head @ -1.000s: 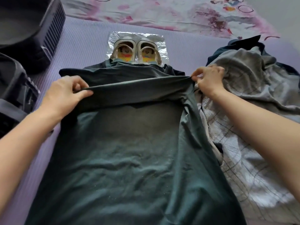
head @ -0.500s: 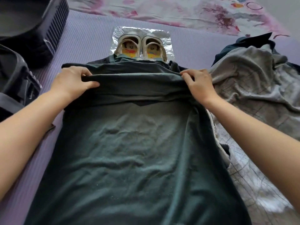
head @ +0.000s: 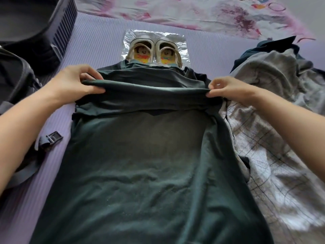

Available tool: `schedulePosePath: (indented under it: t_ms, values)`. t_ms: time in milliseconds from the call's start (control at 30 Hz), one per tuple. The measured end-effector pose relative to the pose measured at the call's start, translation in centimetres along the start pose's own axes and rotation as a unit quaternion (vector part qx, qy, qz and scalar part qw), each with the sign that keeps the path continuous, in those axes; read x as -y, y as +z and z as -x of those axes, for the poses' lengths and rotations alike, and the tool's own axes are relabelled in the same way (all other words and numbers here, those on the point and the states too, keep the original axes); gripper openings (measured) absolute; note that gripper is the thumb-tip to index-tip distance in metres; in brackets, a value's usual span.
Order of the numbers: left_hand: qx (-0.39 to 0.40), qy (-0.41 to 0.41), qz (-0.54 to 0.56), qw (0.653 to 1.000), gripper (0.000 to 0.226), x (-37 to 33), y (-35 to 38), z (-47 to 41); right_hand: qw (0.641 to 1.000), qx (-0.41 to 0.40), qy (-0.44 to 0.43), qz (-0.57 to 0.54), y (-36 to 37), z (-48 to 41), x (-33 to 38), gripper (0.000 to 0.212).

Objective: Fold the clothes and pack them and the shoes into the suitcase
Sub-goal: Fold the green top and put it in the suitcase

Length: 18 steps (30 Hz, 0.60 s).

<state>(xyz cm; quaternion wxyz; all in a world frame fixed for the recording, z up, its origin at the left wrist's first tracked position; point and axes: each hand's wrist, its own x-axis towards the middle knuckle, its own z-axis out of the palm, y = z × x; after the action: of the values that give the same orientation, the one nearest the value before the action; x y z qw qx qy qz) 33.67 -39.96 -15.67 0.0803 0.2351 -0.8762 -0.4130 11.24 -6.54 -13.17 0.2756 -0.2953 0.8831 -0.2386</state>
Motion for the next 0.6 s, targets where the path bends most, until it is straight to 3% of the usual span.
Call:
schedulePosePath:
  t_ms: [67, 167, 333, 433, 600]
  values:
    - [-0.012, 0.010, -0.050, 0.999, 0.026, 0.0, 0.1, 0.1, 0.996, 0.035, 0.015, 0.081, 0.4, -0.1, 0.4, 0.010]
    - [-0.016, 0.033, -0.127, 0.991, 0.026, 0.1, 0.2, 0.6, 0.993, 0.040, 0.009, 0.113, 1.0, -0.1, 1.0, 0.005]
    - [-0.006, 0.031, -0.228, 0.973, 0.011, 0.4, 0.1, 1.5, 0.990, -0.040, -0.002, 0.132, 0.8, 0.0, -0.7, 0.030]
    - [0.006, 0.003, -0.179, 0.984, 0.011, 0.3, 0.1, 2.0, 0.982, -0.029, 0.004, 0.188, 0.7, -0.1, -1.0, 0.012]
    - [0.027, -0.036, 0.014, 0.999, 0.021, 0.2, 0.0, 2.0, 0.988, -0.019, 0.034, 0.147, 0.7, -0.2, 0.4, 0.027]
